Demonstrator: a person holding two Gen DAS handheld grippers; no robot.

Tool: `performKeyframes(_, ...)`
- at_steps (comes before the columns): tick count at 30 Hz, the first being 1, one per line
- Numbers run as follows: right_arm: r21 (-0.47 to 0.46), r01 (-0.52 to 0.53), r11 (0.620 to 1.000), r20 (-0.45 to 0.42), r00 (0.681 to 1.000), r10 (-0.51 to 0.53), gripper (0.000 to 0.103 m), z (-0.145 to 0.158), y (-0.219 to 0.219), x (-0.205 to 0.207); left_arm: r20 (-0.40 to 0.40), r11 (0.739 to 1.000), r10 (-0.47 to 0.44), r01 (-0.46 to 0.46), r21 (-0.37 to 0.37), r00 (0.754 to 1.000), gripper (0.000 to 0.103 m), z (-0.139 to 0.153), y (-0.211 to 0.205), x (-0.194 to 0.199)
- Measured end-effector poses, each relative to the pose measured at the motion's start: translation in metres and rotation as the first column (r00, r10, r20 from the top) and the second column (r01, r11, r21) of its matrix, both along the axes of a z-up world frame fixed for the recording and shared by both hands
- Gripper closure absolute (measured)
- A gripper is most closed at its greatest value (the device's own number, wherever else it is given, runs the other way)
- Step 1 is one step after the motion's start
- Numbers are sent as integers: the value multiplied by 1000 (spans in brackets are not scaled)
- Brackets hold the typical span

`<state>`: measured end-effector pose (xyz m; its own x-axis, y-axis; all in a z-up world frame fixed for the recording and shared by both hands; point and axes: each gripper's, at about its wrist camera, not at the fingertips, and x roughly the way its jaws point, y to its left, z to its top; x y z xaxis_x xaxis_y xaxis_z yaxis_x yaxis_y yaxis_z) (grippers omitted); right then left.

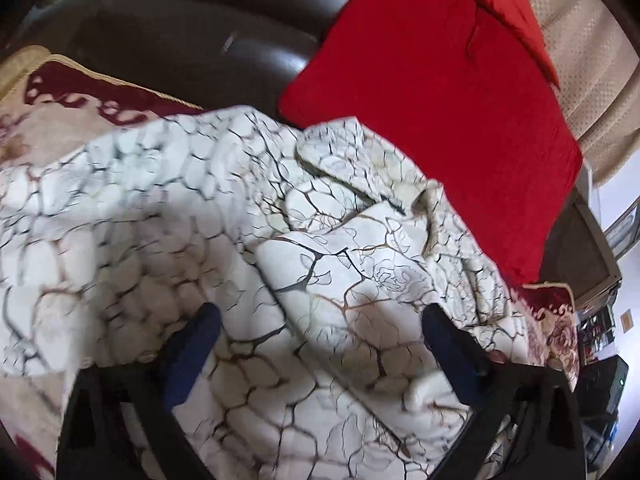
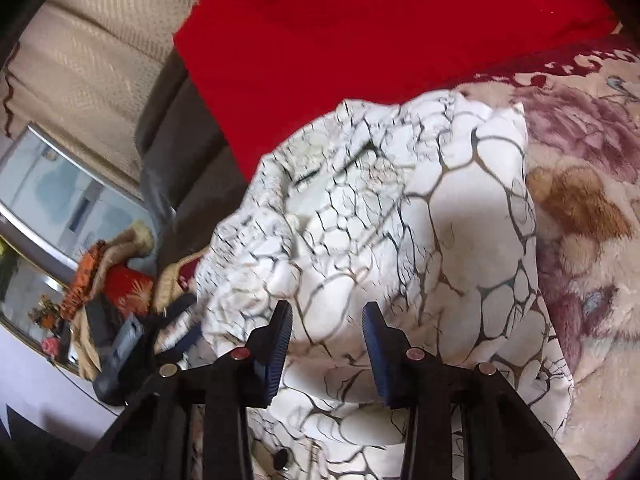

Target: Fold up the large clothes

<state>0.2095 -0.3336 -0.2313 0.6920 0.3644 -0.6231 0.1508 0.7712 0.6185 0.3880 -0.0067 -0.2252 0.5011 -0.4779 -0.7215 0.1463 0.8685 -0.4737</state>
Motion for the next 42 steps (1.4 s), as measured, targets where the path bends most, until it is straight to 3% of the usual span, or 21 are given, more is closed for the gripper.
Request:
performKeyframes(1, -18, -11, 1000, -17, 1000, 11, 64, -5, 4, 2, -13, 1000, -13, 13, 7, 1000, 27, -3, -3, 6)
performKeyframes(2, -28, -19, 999, -28, 999, 19, 64, -5, 6, 3, -26, 999, -34, 34, 1, 999, 50, -7, -7, 10)
performKeyframes(3, -40, -28, 999, -40, 999, 26, 64, -7, 8, 4, -41, 999, -52, 51, -9, 998, 60, -10, -12, 13)
performKeyframes(5, -74, -43, 996, -70, 997, 38, 64, -14, 12, 6, -33, 999, -54, 54, 1, 998, 65, -13, -18, 16)
performKeyframes(9, -107, -63, 992, -97, 994, 52, 65, -20, 15, 7, 10, 999, -49, 49, 2, 999, 95, -2, -16, 11)
performKeyframes(11, -107, -61, 992, -75, 996, 54, 65, -17, 14, 4, 54, 999, -35, 36, -11, 998, 95, 11, -8, -1)
performKeyframes(14, -136, -62, 989, -1, 998, 63, 64, 0, 19, -4, 149, 997, 0, -11, 70, 989, 95, 35, 6, -36)
performKeyframes(16, -155, -73, 985, 54, 995, 82, 64, 10, 26, -10, 160, 990, 31, -53, 134, 987, 94, 41, 17, -55)
performKeyframes(19, -194, -110, 975, 51, 991, 122, 63, 14, 42, -12, 108, 975, 60, -81, 209, 992, 71, 36, 30, -68)
performKeyframes(21, -197, -149, 969, 0, 988, 152, 63, 6, 51, -8, 85, 957, 105, -124, 261, 991, 40, 32, 47, -84)
performKeyframes(24, -216, -208, 954, -107, 976, 189, 63, -12, 65, 0, 62, 958, 161, -171, 230, 985, 33, 37, 83, -107)
performKeyframes(27, -253, -204, 946, -85, 979, 188, 62, -9, 70, -1, 46, 949, 240, -245, 201, 970, 30, 44, 129, -129)
performKeyframes(29, -229, -201, 952, -37, 980, 198, 61, -1, 70, -5, 48, 918, 334, -337, 210, 941, 26, 46, 166, -145)
performKeyframes(31, -208, -202, 957, 19, 977, 210, 50, 7, 71, -9, 43, 870, 456, -455, 190, 889, 23, 44, 212, -161)
performKeyframes(32, -208, -202, 957, 45, 975, 216, 45, 11, 73, -13, 29, 836, 524, -521, 175, 851, 22, 41, 236, -167)
performKeyframes(33, -213, -207, 955, 64, 972, 225, 45, 13, 76, -14, -9, 784, 609, -600, 156, 793, 22, 35, 266, -174)
performKeyframes(37, -247, -209, 946, 52, 972, 229, 45, 12, 90, -14, -133, 640, 766, -767, 55, 629, 22, 7, 337, -187)
performKeyframes(39, -238, -201, 950, 48, 975, 219, 45, 10, 90, -12, -161, 608, 787, -793, 38, 596, 22, -3, 352, -184)
performKeyframes(42, -228, -183, 956, 61, 978, 201, 45, 13, 86, -14, -198, 577, 799, -816, -12, 568, 22, -18, 367, -175)
